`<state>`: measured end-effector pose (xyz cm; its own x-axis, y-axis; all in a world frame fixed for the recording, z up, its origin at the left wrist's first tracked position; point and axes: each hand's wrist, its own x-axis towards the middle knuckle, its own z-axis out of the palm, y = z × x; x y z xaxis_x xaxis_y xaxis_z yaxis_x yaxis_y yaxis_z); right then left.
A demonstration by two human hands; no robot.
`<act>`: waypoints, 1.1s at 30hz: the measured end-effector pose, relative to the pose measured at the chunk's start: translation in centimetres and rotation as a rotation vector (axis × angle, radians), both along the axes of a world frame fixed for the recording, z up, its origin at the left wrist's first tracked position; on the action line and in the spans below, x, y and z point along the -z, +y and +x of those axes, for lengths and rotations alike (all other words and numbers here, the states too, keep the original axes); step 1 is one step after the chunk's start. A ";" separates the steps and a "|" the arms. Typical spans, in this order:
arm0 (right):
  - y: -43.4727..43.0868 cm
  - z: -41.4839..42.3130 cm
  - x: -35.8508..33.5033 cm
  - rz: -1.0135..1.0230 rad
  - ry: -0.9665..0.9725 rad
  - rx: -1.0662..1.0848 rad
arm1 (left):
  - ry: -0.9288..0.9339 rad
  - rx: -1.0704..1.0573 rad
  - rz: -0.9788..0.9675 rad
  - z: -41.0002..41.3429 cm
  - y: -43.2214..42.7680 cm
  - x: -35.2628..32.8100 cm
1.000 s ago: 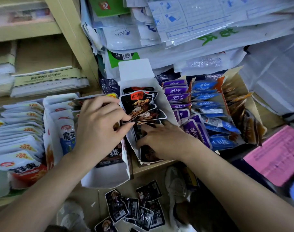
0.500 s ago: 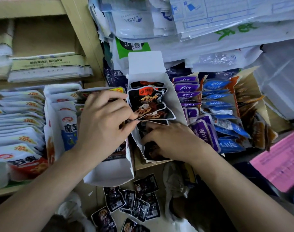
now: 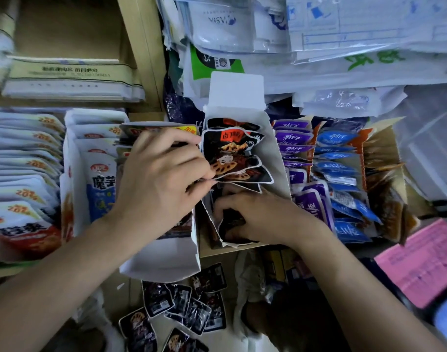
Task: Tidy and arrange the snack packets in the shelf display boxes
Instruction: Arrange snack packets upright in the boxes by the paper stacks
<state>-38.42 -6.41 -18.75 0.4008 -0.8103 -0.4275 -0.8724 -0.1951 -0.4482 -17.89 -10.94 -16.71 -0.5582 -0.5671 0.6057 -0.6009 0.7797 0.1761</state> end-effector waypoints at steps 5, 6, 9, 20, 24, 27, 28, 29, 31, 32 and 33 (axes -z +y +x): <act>0.6 -0.3 -0.9 -0.107 -0.087 0.086 | 0.011 -0.004 0.000 0.0 0.0 0.0; 0.7 -0.4 -1.1 -0.141 -0.096 0.097 | 0.009 -0.010 0.002 0.0 0.1 0.0; 0.7 -0.7 -1.8 -0.222 -0.125 0.099 | -0.003 -0.036 0.011 -0.1 0.1 0.0; 1.8 -4.2 -4.4 -0.267 -0.490 0.273 | 0.002 0.012 0.176 -0.9 0.4 -0.6; 1.5 -4.7 -4.7 -0.191 -0.633 0.420 | -0.033 0.118 0.213 -1.8 1.3 -0.9; 1.5 -3.9 -4.5 -0.178 -0.675 0.454 | -0.031 0.099 0.224 -2.8 1.7 -1.0; 1.5 -3.7 -4.5 -0.167 -0.679 0.447 | -0.028 0.082 0.226 -3.1 1.6 -1.0; 1.6 -3.5 -4.5 -0.161 -0.680 0.435 | -0.023 0.066 0.227 -3.4 1.5 -0.9; 1.8 -3.7 -5.0 -0.111 -0.754 0.458 | 0.001 0.039 0.219 -3.7 1.1 -0.8; 1.9 -4.0 -5.3 -0.039 -0.851 0.516 | 0.021 0.025 0.214 -3.8 0.9 -0.6; 1.9 -4.4 -5.6 0.021 -0.927 0.560 | 0.037 0.010 0.206 -3.9 0.7 -0.5</act>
